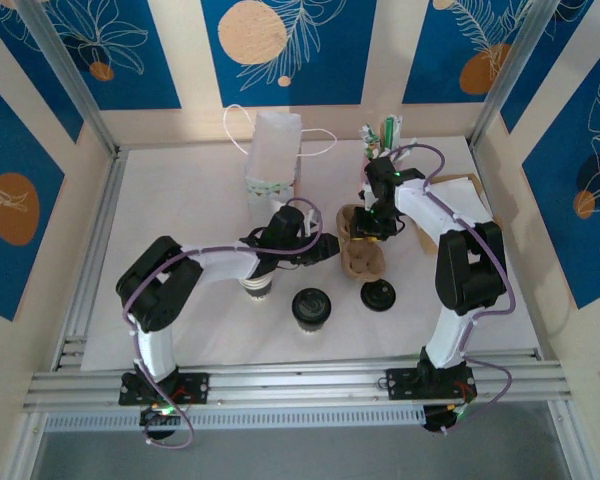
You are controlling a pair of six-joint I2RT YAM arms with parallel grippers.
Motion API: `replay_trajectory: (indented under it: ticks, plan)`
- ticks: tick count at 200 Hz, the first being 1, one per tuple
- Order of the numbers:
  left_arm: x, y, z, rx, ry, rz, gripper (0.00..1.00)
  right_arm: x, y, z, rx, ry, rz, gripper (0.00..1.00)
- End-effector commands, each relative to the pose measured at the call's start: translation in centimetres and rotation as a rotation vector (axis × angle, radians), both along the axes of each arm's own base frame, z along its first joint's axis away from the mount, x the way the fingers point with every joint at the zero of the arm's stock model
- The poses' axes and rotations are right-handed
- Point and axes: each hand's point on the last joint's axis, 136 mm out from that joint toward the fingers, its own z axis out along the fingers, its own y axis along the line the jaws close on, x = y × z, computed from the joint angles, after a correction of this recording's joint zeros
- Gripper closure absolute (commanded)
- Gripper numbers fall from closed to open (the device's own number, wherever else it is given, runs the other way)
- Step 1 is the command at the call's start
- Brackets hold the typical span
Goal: Pack the takeout coffee
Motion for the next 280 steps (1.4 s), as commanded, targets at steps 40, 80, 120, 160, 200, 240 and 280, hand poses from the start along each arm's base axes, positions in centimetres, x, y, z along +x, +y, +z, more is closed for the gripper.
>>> replay_trajectory:
  ticks: [40, 80, 120, 160, 200, 240, 280]
  plan:
    - [-0.6, 0.3, -0.3, -0.02, 0.016, -0.023, 0.65, -0.1, 0.5, 1.5, 0.055, -0.021, -0.006, 0.63]
    - [-1.4, 0.9, -0.2, -0.011, 0.024, -0.032, 0.65, 0.0, 0.5, 1.6, 0.066, -0.022, -0.007, 0.63]
    - [-2.1, 0.9, -0.5, -0.024, 0.043, -0.042, 0.61, 0.0, 0.7, 1.7, 0.077, -0.022, -0.008, 0.63]
    - [-2.3, 0.7, 0.2, -0.05, 0.033, -0.051, 0.57, -0.1, 0.7, 1.6, 0.079, -0.015, -0.009, 0.63]
    - [-2.4, 0.4, 1.2, -0.073, 0.012, -0.069, 0.56, 0.0, 0.7, 1.6, 0.082, -0.016, -0.009, 0.63]
    - [-2.6, 0.1, 1.1, -0.084, 0.019, -0.086, 0.53, -0.1, 0.8, 1.6, 0.088, -0.015, -0.007, 0.63]
    - [-2.5, -0.2, 0.6, -0.093, 0.028, -0.088, 0.54, -0.1, 0.9, 1.6, 0.094, -0.014, -0.005, 0.63]
